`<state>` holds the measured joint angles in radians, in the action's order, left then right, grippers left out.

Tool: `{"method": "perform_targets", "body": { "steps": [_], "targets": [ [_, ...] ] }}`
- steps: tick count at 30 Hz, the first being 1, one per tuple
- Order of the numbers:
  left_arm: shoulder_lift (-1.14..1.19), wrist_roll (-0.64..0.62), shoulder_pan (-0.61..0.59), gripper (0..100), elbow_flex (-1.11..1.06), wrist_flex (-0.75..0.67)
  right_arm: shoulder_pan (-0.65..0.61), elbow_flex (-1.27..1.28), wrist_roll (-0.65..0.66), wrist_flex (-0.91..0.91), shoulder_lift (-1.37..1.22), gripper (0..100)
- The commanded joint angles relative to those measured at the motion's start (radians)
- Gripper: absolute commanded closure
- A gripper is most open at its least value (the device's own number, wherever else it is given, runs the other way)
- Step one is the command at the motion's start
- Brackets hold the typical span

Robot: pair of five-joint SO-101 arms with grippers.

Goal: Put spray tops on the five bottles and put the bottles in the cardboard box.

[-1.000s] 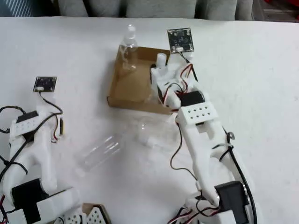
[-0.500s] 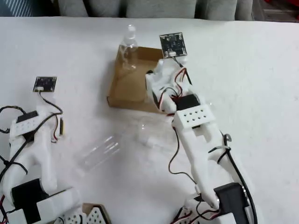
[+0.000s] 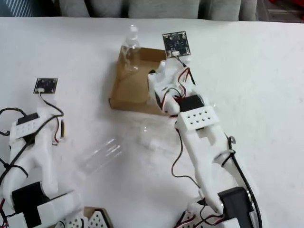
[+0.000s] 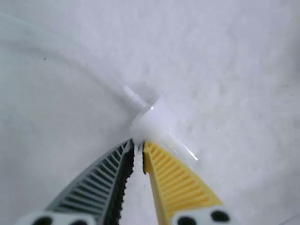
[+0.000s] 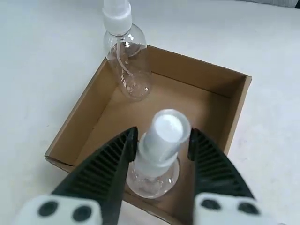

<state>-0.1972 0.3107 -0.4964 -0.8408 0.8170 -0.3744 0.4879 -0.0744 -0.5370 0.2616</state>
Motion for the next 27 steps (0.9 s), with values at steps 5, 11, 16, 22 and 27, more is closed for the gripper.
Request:
{"method": "perform_targets", "body": {
  "steps": [5, 11, 16, 22, 27],
  "targets": [
    [-0.035, 0.011, 0.008, 94, 0.003, -0.025, -0.039, -0.055, 0.009, -0.062, 0.124, 71.4],
    [-0.035, 0.011, 0.008, 94, 0.003, -0.025, -0.045, -0.055, 0.009, -0.154, 0.22, 75.0],
    [-0.035, 0.011, 0.008, 94, 0.003, -0.025, -0.016, -0.055, 0.002, -0.32, 0.358, 86.7],
    [-0.035, 0.011, 0.008, 94, 0.003, -0.025, -0.004, 0.018, 0.009, -0.407, 0.447, 97.4],
    [-0.035, 0.011, 0.007, 94, 0.003, -0.025, -0.005, 0.178, 0.008, -0.321, 0.472, 96.1]
  ]
}}
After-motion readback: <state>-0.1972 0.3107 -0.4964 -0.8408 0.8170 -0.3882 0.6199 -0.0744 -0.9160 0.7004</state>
